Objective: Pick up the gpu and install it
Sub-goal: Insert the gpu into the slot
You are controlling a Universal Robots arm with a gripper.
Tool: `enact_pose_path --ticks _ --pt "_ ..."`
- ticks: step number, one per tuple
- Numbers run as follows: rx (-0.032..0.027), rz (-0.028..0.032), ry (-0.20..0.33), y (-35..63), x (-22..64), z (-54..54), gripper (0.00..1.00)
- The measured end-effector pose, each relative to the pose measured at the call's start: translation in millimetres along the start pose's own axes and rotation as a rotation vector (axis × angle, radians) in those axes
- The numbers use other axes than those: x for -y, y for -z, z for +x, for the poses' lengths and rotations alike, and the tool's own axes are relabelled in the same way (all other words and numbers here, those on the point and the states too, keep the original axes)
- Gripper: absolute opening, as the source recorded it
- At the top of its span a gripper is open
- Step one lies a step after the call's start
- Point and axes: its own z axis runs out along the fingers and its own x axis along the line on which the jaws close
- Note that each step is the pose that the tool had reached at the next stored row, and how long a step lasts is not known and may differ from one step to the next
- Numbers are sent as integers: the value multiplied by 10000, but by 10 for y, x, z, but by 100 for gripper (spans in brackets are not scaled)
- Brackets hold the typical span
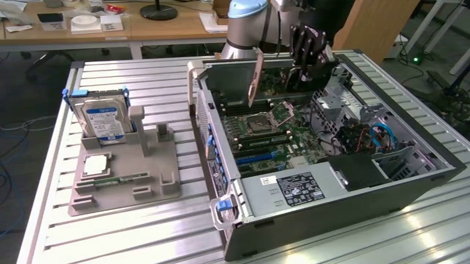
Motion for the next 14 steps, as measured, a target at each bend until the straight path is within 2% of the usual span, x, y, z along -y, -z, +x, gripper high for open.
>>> enact_pose_path --ticks 3,7,10,14 --pt "-2 2 -2 -55 -6 1 28" --pt "-6 -1 0 -124 -158 25 28" --pt "-4 0 -2 -178 -158 156 28" --pt "-6 23 -361 -250 -160 174 28"
